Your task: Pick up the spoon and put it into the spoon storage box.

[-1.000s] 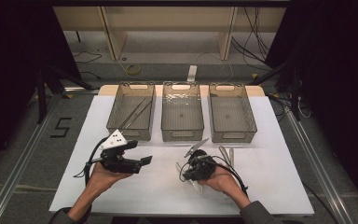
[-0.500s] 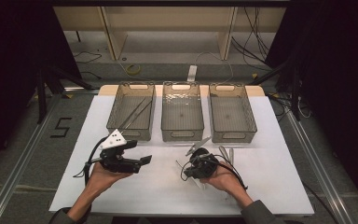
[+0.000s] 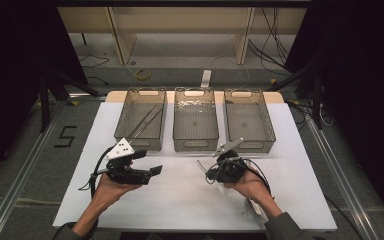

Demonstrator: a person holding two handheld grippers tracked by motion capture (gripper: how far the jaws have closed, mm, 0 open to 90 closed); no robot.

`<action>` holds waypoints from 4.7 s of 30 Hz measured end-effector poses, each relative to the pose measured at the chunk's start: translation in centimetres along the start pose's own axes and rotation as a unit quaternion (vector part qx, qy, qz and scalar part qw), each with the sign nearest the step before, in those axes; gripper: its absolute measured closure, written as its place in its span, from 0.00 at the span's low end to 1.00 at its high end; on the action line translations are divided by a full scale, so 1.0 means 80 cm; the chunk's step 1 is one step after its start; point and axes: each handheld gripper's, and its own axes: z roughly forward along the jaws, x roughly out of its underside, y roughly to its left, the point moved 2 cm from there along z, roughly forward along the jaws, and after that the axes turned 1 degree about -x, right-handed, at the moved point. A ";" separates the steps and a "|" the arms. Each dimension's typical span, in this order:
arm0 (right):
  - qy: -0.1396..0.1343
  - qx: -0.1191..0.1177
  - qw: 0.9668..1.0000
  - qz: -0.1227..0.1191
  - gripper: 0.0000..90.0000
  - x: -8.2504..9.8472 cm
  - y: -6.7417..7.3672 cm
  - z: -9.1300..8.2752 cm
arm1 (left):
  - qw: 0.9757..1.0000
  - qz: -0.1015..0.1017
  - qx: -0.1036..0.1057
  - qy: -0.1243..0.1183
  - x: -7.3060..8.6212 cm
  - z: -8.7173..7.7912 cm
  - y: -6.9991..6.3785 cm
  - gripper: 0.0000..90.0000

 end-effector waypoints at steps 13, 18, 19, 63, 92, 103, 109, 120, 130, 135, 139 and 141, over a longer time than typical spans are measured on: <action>-0.029 0.021 0.999 0.020 0.95 0.000 -0.025 -0.020 | 1.000 -0.007 -0.003 -0.014 -0.001 -0.003 0.002 0.19; -0.042 0.027 0.998 0.023 0.95 -0.005 -0.035 -0.029 | 1.000 -0.010 -0.004 -0.015 -0.001 -0.003 0.003 0.19; -0.047 0.029 0.998 0.023 0.95 -0.007 -0.037 -0.030 | 1.000 -0.010 -0.004 -0.016 -0.001 -0.003 0.003 0.19; -0.083 0.097 0.990 0.058 0.95 -0.167 -0.109 -0.016 | 0.999 -0.013 -0.006 -0.031 -0.004 -0.004 0.005 0.19; -0.046 0.128 0.986 0.097 0.95 -0.177 -0.130 0.038 | 0.999 -0.007 -0.009 -0.038 -0.005 -0.005 0.005 0.19; -0.036 0.132 0.986 0.100 0.95 -0.177 -0.128 0.054 | 0.999 -0.007 -0.009 -0.039 -0.005 -0.004 0.004 0.19; -0.032 0.132 0.986 0.099 0.95 -0.176 -0.127 0.062 | 0.999 -0.007 -0.009 -0.043 -0.006 -0.005 0.004 0.19; -0.038 0.125 0.986 0.098 0.82 -0.178 -0.127 0.064 | 0.999 -0.009 -0.008 -0.044 -0.006 -0.005 0.005 0.19; -0.044 0.106 0.988 0.101 0.56 -0.175 -0.122 0.042 | 0.999 -0.011 -0.008 -0.045 -0.006 -0.006 0.006 0.18; -0.064 0.084 0.990 0.089 0.49 -0.167 -0.110 0.021 | 0.999 -0.010 -0.007 -0.044 -0.006 -0.006 0.005 0.19; -0.066 0.068 0.993 0.066 0.47 -0.154 -0.098 0.007 | 0.999 -0.010 -0.008 -0.046 -0.006 -0.006 0.005 0.18; -0.068 0.059 0.994 0.053 0.47 -0.144 -0.092 0.000 | 0.999 -0.013 -0.008 -0.046 -0.006 -0.006 0.005 0.18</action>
